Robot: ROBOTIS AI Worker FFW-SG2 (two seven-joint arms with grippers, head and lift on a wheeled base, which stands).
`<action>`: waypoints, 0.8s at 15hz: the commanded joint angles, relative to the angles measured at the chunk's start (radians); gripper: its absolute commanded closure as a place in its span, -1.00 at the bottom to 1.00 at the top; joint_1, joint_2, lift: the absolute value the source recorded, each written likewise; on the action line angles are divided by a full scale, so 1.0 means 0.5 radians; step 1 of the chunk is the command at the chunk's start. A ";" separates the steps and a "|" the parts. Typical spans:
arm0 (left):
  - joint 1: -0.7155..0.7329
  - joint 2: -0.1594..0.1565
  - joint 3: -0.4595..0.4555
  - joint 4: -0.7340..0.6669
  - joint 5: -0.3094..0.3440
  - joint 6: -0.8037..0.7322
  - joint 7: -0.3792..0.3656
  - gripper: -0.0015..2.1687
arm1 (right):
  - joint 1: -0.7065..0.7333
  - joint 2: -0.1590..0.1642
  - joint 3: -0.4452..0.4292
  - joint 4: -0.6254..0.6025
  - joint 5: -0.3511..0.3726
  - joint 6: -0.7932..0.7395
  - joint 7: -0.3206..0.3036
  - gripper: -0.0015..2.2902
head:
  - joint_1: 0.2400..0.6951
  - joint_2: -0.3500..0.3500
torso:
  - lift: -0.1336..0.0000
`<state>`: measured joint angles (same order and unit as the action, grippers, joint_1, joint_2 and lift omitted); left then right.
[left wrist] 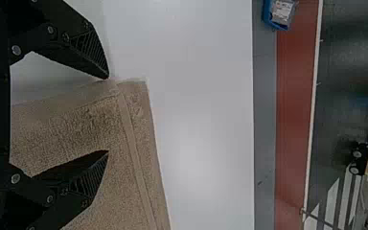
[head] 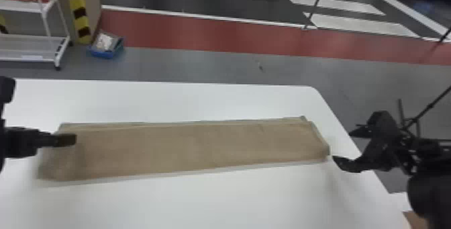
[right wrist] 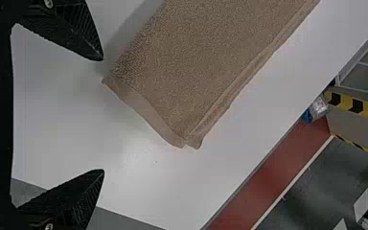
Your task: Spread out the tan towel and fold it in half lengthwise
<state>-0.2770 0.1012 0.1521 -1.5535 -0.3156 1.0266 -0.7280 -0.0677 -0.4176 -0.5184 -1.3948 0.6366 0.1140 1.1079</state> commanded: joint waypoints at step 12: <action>0.161 -0.003 -0.022 -0.206 -0.007 -0.109 0.020 -0.42 | -0.021 -0.005 0.031 0.081 0.000 -0.039 -0.034 -0.96 | 1.00 -0.75 | -0.76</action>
<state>-0.2045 0.0997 0.1388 -1.6461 -0.3209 0.9764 -0.7178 -0.0782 -0.4204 -0.5037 -1.3554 0.6366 0.0944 1.0906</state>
